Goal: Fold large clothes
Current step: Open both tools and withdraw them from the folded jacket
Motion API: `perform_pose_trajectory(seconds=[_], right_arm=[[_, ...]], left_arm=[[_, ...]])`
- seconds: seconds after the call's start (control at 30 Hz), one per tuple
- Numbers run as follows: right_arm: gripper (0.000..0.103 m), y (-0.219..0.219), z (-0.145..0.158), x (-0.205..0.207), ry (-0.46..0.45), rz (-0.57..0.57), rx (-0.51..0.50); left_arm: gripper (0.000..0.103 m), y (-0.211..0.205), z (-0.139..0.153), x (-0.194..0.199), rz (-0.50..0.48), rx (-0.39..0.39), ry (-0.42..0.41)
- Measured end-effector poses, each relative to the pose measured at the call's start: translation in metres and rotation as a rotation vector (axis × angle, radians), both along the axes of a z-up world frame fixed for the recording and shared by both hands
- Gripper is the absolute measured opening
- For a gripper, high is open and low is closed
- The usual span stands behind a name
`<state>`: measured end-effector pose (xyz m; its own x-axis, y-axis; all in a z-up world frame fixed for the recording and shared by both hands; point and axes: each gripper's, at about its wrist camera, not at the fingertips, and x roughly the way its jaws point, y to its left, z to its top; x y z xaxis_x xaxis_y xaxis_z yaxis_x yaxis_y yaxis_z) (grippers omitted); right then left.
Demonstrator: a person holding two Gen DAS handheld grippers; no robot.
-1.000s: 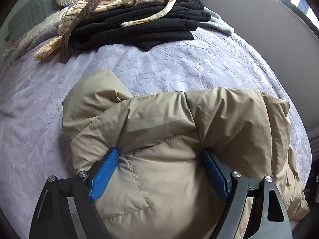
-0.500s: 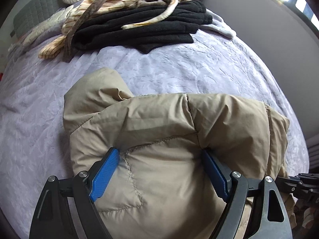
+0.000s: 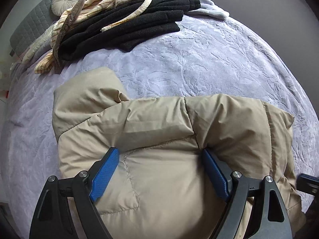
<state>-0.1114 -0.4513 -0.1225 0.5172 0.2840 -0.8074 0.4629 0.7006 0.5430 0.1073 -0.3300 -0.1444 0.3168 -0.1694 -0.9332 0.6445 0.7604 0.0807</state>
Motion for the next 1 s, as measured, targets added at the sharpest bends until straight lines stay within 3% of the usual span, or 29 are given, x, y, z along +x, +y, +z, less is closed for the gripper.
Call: perform_pose_trajectory(seconds=[0.07, 0.13, 0.27, 0.37, 0.63, 0.9, 1.0], right_arm=[[0.005, 0.010, 0.015, -0.003, -0.050, 0.035, 0.018], [0.005, 0.026, 0.016, -0.004, -0.023, 0.082, -0.001], [0.004, 0.049, -0.029, -0.005, 0.136, 0.124, -0.021], [0.003, 0.057, -0.047, -0.005, 0.162, 0.111, -0.021], [0.003, 0.054, -0.056, 0.005, 0.196, 0.107, -0.006], [0.004, 0.047, -0.057, 0.017, 0.223, 0.078, 0.005], [0.007, 0.046, -0.048, 0.020, 0.237, 0.088, -0.011]], left_arm=[[0.086, 0.000, 0.000, 0.000, 0.001, 0.002, 0.000], [0.086, 0.000, 0.001, -0.001, 0.000, 0.004, -0.003], [0.086, 0.002, 0.006, 0.000, 0.004, -0.001, 0.011], [0.086, 0.013, 0.023, -0.002, 0.007, -0.020, 0.027], [0.086, 0.087, 0.067, -0.024, 0.067, -0.076, 0.082], [0.086, 0.134, 0.055, -0.059, 0.150, -0.055, 0.191], [0.103, 0.137, 0.050, -0.065, 0.166, -0.065, 0.206]])
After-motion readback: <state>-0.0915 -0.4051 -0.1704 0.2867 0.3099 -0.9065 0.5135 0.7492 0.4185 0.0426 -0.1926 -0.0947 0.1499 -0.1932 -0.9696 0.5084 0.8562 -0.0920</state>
